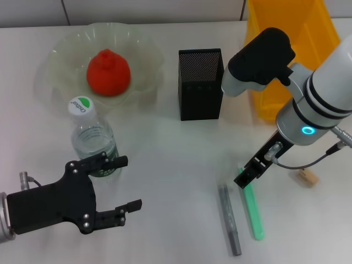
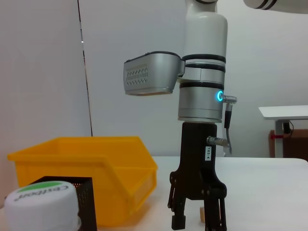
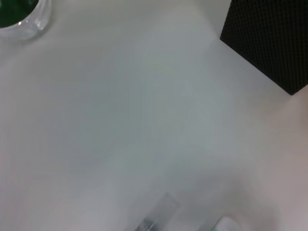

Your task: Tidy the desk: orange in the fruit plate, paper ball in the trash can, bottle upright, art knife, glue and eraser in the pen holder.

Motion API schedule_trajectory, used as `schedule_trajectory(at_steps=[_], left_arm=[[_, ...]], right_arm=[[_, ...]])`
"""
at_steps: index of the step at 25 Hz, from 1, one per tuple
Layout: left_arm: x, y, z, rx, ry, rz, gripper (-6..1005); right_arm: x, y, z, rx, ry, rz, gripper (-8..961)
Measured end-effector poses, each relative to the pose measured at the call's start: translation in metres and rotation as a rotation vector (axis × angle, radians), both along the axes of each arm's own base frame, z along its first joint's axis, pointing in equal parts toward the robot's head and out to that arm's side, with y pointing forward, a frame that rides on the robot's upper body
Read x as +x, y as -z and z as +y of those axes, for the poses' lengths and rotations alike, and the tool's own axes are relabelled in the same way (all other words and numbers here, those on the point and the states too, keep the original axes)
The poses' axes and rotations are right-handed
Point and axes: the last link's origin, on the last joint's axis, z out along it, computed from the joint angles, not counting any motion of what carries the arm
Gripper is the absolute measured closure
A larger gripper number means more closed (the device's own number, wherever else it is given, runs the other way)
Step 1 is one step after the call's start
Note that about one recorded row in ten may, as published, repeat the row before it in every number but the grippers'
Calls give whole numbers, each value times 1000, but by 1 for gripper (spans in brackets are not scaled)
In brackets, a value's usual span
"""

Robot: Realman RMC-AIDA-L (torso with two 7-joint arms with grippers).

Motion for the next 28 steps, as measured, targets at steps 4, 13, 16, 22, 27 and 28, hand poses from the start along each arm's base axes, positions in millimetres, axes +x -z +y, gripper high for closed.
schedule_trajectory(at_steps=[4,13,16,22,27,28], left_arm=[[0,0,-1,-1,-1,-1,204],[0,0,-3,-3,-1,-7,204],[-1,0,-3,-3,-2,-8,204],[-1,-1,-4,-5,-5,-10,204],[0,-1,-3,-7,-3,-11,204],[0,-1,-3,-7,-2,-11,204]], right_arm=[[2,2,0,-2,4,-3,108],[-1,8,-3,-23,-33,-20,108],[-1,9,-3,-26,-31,-24,125],[0,9,-3,-28,-29,-26,242],[0,10,-4,-29,-28,-25,415],[0,10,-4,-29,-27,-25,439]])
